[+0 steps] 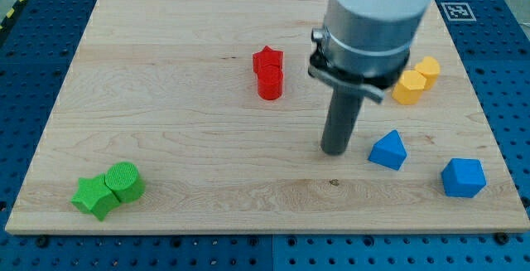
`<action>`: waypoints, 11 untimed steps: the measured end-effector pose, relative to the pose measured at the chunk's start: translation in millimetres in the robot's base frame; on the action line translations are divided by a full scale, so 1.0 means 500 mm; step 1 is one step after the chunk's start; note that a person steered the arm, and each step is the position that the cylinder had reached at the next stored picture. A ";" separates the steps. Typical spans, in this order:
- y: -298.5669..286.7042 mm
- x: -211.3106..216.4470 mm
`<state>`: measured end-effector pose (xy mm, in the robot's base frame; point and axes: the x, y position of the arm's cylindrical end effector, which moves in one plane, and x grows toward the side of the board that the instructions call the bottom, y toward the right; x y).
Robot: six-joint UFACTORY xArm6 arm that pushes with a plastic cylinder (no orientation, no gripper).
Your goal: Move blue triangle near blue cube
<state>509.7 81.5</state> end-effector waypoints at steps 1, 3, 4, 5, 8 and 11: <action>0.004 -0.005; 0.027 -0.001; 0.064 0.011; 0.110 0.026; 0.193 0.034; 0.102 0.046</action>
